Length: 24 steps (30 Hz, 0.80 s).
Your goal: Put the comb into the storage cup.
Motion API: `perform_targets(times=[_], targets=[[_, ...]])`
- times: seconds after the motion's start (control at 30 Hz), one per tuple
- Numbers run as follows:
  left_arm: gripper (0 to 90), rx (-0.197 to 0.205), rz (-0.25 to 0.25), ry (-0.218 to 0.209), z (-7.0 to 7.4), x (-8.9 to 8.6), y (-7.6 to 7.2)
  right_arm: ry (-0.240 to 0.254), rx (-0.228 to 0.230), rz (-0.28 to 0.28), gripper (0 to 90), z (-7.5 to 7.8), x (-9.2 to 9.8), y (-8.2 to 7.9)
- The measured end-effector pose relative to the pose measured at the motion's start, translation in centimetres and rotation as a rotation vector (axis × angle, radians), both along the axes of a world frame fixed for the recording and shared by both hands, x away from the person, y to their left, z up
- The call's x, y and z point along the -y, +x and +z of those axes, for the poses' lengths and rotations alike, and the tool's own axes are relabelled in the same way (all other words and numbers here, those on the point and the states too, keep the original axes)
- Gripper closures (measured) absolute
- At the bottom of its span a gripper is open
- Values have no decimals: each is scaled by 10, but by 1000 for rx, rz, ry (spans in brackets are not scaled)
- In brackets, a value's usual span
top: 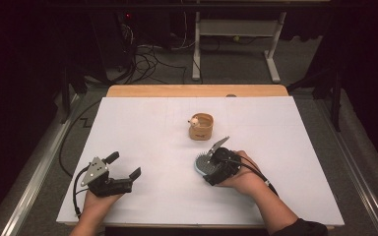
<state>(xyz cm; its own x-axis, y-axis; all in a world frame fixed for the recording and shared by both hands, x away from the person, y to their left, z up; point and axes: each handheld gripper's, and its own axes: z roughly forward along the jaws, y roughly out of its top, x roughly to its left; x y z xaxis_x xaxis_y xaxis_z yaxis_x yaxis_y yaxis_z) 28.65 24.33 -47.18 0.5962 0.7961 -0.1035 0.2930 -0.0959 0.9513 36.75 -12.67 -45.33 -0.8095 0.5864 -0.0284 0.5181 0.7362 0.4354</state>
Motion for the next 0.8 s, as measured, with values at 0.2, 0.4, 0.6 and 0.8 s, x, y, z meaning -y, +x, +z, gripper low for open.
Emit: perform_targets(times=[0.2,0.4,0.6,0.8], targets=[[4,-2,-2,-3,0,0,0,16,0,-19,209,5,3,0],[4,1,-5,-3,0,0,0,39,30,-40,208,19,14,1],[4,1,-6,-2,0,0,0,61,65,-71,208,30,25,0],[4,0,-8,1,0,0,0,91,114,-96,208,37,34,-2]])
